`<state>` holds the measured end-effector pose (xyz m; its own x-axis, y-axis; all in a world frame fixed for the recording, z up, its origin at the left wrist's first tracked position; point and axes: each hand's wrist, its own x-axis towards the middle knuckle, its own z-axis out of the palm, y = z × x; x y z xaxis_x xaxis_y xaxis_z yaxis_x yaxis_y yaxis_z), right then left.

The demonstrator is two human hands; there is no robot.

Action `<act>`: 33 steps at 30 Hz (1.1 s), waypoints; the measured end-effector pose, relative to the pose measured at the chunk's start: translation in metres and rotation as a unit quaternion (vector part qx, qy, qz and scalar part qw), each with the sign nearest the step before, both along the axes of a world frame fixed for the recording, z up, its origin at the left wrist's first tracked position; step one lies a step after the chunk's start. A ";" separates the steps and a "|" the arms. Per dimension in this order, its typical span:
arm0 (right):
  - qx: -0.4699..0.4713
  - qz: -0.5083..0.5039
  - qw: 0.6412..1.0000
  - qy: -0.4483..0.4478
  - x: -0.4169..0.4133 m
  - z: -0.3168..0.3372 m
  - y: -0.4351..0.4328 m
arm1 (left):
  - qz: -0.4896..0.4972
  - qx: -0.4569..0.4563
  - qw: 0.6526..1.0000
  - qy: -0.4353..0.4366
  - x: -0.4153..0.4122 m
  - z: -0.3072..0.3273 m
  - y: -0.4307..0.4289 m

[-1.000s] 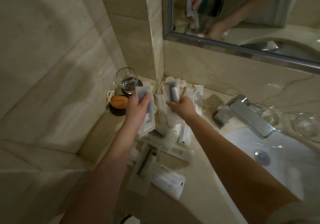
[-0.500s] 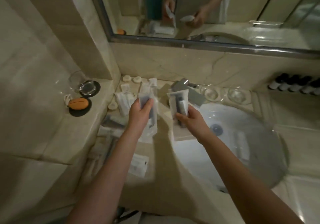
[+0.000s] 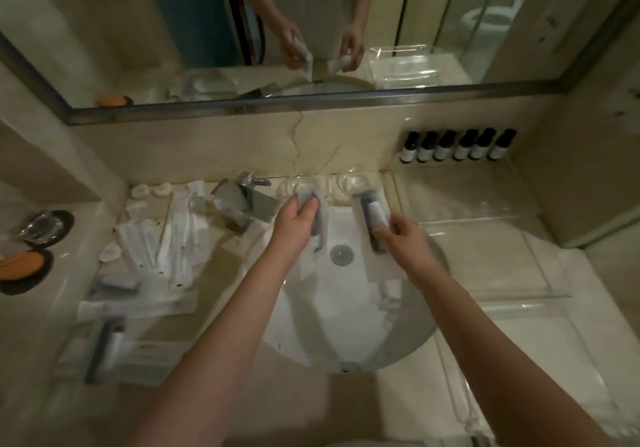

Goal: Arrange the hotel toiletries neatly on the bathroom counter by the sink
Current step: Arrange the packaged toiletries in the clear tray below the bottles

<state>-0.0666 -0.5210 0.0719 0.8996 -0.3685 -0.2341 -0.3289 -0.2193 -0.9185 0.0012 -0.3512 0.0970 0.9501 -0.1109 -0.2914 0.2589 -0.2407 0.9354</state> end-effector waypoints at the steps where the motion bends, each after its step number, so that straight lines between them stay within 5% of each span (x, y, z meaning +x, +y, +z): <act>1: -0.011 -0.020 1.000 -0.007 -0.001 -0.002 -0.013 | -0.012 0.004 1.000 -0.003 0.002 0.000 -0.012; 15: -0.079 -0.093 0.990 0.067 0.062 -0.029 -0.152 | -0.082 0.047 0.995 -0.008 0.047 -0.011 -0.122; 26: -0.270 -0.085 0.946 0.156 0.088 -0.052 -0.145 | -0.051 0.057 0.997 -0.005 0.066 -0.021 -0.129; 30: -0.323 -0.109 0.938 0.064 0.084 -0.052 -0.141 | -0.033 0.048 0.998 -0.009 0.069 -0.020 -0.130; 33: -0.213 -0.104 0.969 -0.070 0.071 -0.044 -0.123 | -0.021 0.046 0.999 -0.010 0.072 -0.018 -0.131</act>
